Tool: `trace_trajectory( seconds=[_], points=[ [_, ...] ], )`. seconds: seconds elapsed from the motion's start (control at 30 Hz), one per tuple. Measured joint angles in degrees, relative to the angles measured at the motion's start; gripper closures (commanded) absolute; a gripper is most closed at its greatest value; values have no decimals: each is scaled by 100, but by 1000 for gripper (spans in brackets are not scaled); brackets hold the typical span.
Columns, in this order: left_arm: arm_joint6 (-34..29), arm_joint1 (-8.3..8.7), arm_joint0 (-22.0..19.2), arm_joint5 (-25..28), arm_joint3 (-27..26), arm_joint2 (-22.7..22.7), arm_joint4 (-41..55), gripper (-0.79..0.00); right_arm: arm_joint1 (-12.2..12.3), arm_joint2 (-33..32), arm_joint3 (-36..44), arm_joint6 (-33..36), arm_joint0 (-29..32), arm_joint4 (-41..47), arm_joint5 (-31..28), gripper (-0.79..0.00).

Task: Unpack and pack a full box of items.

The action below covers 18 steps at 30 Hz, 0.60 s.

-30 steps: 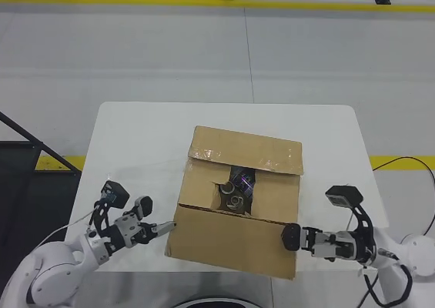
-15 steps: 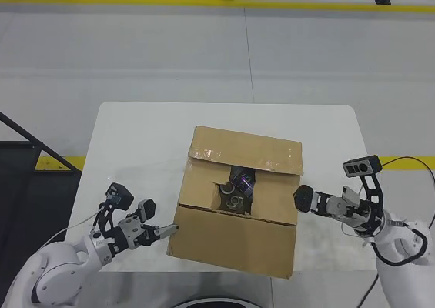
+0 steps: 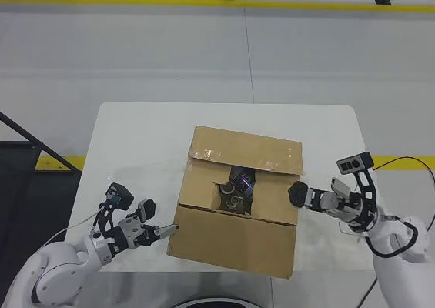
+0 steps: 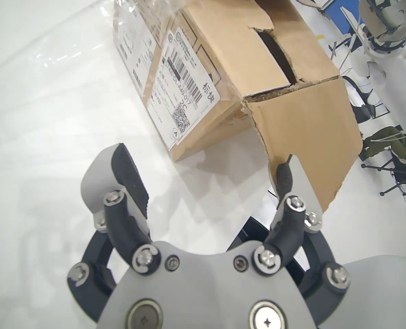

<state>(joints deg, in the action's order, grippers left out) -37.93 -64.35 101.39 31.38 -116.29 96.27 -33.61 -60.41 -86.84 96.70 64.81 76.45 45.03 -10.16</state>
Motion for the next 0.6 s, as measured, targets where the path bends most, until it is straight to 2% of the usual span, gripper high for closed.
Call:
trace_trajectory(
  seconds=[0.33, 0.6],
  points=[
    [159, 33, -39, -71, 21, -142, -216, -785, 31, 125, -132, -497, -213, -509, 908, -785],
    [152, 69, -78, -81, 41, -193, -216, -785, 18, 220, -208, -966, -338, -669, 1068, -785]
  ],
)
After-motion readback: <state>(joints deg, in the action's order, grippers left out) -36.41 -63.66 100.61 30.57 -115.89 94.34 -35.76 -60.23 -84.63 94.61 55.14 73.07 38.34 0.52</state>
